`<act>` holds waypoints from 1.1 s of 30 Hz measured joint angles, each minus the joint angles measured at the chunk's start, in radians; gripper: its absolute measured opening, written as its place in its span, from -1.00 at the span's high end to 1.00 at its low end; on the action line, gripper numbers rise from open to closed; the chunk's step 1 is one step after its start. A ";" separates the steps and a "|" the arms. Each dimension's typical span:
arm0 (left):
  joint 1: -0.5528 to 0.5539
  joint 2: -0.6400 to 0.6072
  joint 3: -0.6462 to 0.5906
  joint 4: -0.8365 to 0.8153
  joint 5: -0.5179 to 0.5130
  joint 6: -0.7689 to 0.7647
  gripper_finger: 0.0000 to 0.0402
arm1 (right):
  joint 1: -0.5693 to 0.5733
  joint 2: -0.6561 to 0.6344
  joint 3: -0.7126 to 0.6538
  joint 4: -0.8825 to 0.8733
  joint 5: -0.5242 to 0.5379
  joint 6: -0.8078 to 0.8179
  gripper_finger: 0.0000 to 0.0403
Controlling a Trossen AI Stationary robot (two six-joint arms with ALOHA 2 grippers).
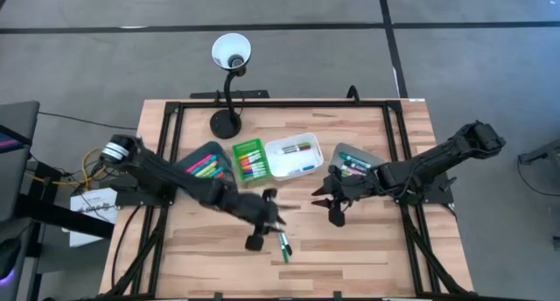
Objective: Pick & Place Markers
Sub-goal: Put the dark green marker pen into the white bin
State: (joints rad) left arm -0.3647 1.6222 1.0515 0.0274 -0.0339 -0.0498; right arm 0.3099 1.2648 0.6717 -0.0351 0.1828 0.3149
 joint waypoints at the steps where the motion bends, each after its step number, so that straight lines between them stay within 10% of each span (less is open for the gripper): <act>1: -0.018 0.026 0.000 0.005 -0.004 0.000 0.51 | 0.003 0.000 0.000 0.010 0.000 0.000 0.41; 19: -0.007 0.303 -0.001 0.010 0.010 -0.003 0.08 | 0.011 0.000 0.000 0.021 0.000 0.037 0.41; 33: 0.000 0.310 -0.074 0.019 0.023 0.002 0.23 | 0.011 0.000 0.000 0.012 0.000 0.034 0.41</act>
State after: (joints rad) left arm -0.3645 1.9320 0.9773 0.0463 -0.0109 -0.0477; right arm 0.3206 1.2648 0.6720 -0.0235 0.1825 0.3485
